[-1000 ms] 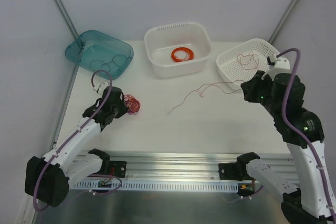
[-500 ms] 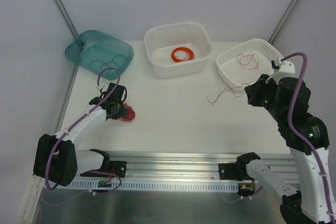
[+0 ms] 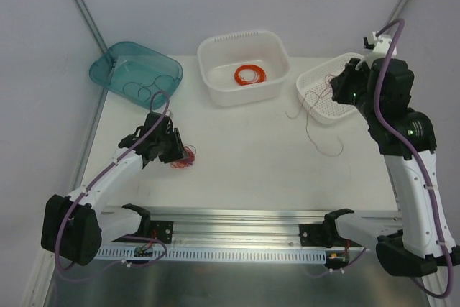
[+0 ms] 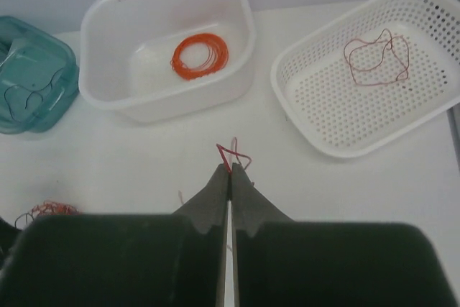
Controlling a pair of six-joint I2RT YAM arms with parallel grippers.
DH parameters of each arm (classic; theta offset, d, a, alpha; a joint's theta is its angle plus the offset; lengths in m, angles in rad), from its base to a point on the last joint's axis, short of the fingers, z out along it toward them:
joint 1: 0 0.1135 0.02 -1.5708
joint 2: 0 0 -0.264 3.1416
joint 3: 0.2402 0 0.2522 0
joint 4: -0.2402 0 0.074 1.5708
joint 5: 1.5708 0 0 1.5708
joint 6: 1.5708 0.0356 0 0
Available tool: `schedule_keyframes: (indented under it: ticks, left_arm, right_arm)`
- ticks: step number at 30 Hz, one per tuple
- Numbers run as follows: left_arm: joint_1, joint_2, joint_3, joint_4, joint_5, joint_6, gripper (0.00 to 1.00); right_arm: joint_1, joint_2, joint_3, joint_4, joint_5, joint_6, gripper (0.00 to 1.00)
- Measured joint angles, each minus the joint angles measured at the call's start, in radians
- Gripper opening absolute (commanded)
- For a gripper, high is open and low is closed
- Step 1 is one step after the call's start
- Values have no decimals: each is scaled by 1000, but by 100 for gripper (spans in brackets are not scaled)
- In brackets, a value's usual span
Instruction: Untangle the cables
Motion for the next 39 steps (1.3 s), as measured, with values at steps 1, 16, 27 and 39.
schedule_keyframes:
  ticks: [1,16,27,39]
  left_arm:
    - [-10,-5,-8,13,24,5,29]
    - [-171,-21,-35,125,146,29,86]
    - [-171,-148,-34,137,101,-26,97]
    - [-171,-188,-67,111,14,-69,96]
  right_arm:
    - [-4,34,30,21,7,-10,1]
    - [-237,375,247,348,11,-108,1]
    - [-372,534,303,459,-105,-95,1]
    - [-471,597,31,637,-161,-43,1]
